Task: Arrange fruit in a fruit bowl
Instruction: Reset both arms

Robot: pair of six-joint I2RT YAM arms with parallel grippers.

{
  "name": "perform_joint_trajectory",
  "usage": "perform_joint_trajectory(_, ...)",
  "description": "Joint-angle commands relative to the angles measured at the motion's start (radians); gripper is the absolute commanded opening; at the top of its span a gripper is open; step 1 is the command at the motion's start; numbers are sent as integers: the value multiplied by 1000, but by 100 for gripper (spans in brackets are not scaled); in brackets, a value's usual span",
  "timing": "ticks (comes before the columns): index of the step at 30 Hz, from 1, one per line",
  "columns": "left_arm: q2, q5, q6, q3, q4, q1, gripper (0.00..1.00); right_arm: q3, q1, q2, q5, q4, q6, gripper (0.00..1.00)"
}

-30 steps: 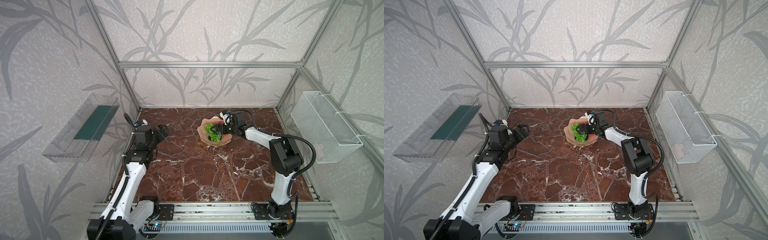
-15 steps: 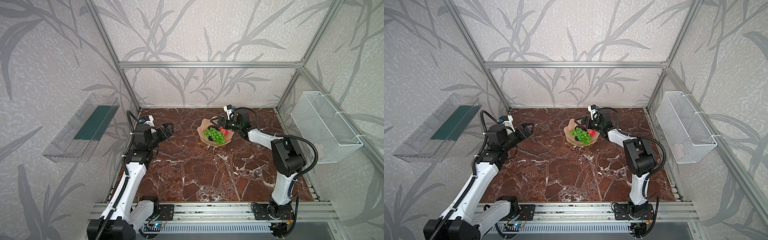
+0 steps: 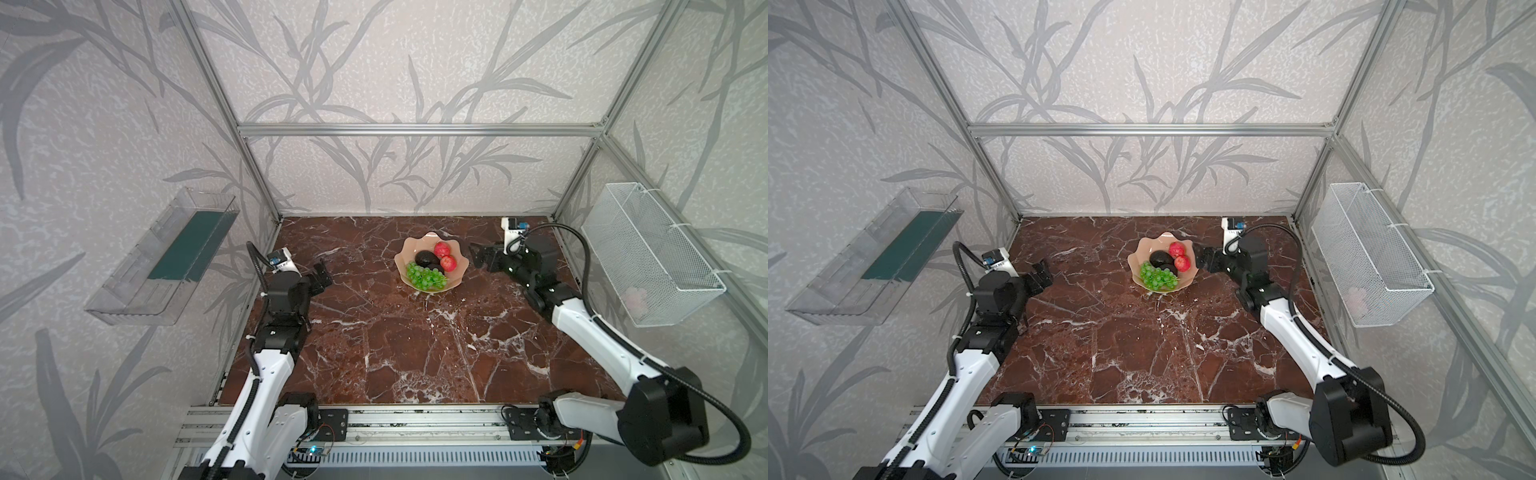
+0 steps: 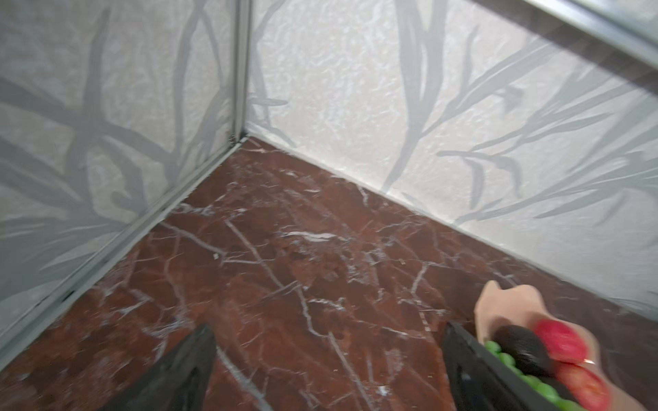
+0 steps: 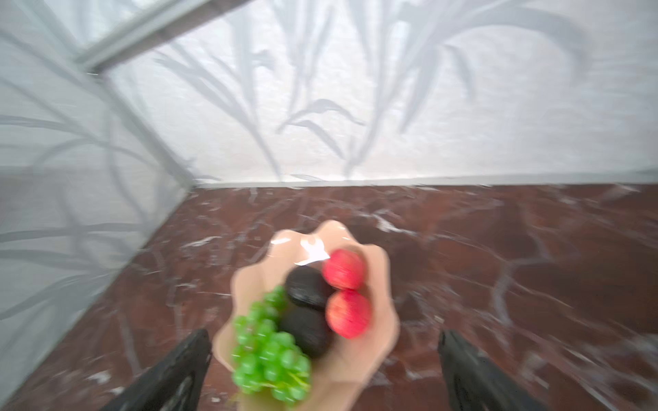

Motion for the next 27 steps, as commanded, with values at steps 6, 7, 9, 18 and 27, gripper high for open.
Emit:
perform_joint_trajectory(6, 184, -284, 128, -115, 336, 0, 99, -327, -97, -34, 425, 251, -163, 99)
perform_joint_trajectory(7, 226, -294, 134, -135, 399, 0, 99, -340, -111, -7, 419, 299, -164, 99)
perform_joint_trajectory(9, 302, -291, 146, -149, 456, 0, 99, -349, -146, 48, 372, 357, -163, 99)
perform_joint_trajectory(18, 506, -214, 246, -180, 700, 2, 99, -453, -170, 256, 145, 749, -274, 99)
perform_joint_trajectory(27, 696, -125, 294, -183, 896, -1, 99, -460, -139, 352, 146, 857, -314, 99)
